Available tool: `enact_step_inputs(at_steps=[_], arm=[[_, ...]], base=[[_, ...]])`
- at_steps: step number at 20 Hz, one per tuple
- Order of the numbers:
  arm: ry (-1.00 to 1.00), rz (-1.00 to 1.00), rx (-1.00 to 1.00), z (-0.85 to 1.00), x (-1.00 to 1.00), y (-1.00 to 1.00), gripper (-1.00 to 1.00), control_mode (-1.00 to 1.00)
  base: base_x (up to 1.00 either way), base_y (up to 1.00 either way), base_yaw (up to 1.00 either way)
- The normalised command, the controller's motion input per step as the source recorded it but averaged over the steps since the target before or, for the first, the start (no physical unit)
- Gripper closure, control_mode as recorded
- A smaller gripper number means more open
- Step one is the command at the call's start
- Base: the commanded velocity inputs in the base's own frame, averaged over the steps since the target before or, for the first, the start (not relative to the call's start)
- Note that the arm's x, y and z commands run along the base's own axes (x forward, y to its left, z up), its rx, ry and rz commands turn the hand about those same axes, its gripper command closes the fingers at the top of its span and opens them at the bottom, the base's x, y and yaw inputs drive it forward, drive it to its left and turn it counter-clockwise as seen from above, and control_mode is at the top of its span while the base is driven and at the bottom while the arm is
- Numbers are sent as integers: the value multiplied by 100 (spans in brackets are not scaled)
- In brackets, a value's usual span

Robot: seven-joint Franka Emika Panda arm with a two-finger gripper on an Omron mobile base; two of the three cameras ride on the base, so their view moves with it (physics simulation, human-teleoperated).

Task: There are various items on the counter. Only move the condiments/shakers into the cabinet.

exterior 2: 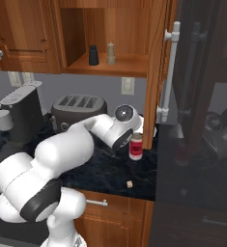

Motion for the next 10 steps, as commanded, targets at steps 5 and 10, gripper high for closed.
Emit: enact_step_inputs(at_steps=[5,10], arm=[[-23,0,-8,100,-23,10,100,-100],[-15,0,-19,100,-24,3,100,-100]], base=[[0,0,0],[0,0,0]])
